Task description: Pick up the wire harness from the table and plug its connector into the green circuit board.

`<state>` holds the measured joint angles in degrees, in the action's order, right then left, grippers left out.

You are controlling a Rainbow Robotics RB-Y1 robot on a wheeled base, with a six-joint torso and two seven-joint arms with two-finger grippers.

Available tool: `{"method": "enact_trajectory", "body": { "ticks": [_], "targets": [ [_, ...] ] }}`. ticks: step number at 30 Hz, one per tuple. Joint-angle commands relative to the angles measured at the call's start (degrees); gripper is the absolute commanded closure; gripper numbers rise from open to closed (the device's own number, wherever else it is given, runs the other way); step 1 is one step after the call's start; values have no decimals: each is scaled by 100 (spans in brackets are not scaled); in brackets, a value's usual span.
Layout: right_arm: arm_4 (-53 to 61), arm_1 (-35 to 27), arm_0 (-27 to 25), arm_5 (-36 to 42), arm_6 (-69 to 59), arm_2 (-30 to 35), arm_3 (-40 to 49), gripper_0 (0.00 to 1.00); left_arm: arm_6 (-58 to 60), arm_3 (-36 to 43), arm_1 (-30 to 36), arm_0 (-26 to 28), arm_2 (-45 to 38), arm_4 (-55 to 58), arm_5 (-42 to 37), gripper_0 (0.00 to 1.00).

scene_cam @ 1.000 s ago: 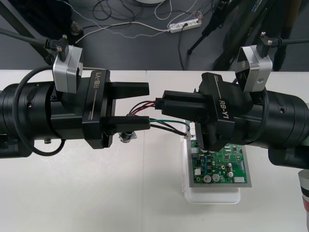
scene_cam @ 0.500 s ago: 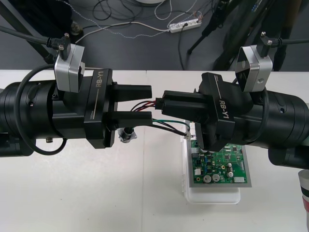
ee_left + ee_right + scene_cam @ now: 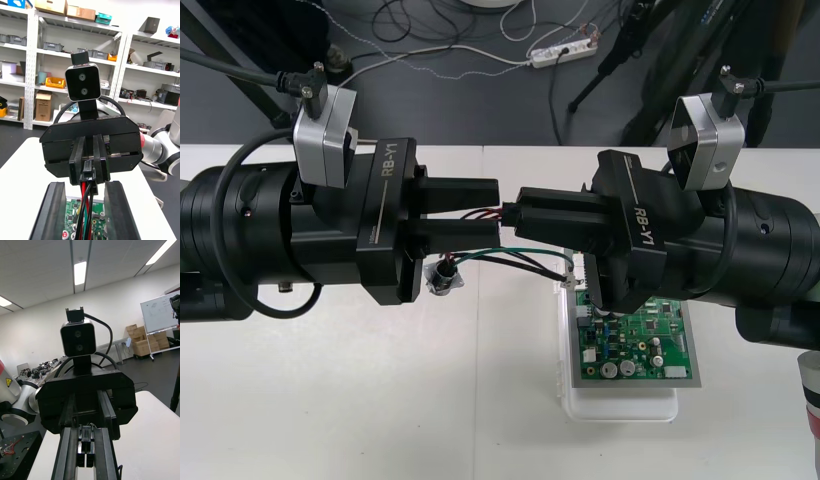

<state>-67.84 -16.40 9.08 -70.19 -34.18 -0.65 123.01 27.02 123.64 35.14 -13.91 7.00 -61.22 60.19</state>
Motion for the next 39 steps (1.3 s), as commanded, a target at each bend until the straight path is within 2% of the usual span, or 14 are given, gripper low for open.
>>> {"method": "enact_trajectory", "body": {
  "ticks": [1, 7, 11, 26, 27, 29, 30, 31, 39],
  "targets": [
    [104, 111, -29, 76, 8, -93, 57, 100, -293, 125, -113, -217, 144, 66, -103, 75],
    [104, 120, -29, 76, 8, -93, 57, 100, -293, 116, -113, -217, 144, 57, -103, 83],
    [113, 111, -29, 76, 8, -102, 57, 100, -293, 116, -113, -217, 144, 57, -103, 100],
    [104, 111, -29, 76, 8, -93, 57, 100, -399, 125, -121, -226, 144, 57, -130, 100],
    [104, 111, -29, 76, 8, -84, 57, 90, -416, 116, -121, -226, 144, 66, -139, 100],
    [104, 111, -38, 76, -1, -58, 57, 32, -443, 116, -130, -235, 144, 57, -147, 100],
    [104, 111, -38, 76, -9, -49, 57, 20, -443, 125, -130, -235, 144, 66, -147, 100],
    [104, 93, -38, 76, -9, -32, 39, 0, -452, 125, -139, -235, 144, 57, -147, 100],
    [139, -434, -100, -144, 17, 197, -13, 0, -496, 116, -130, -235, 144, 57, -147, 100]
  ]
}}
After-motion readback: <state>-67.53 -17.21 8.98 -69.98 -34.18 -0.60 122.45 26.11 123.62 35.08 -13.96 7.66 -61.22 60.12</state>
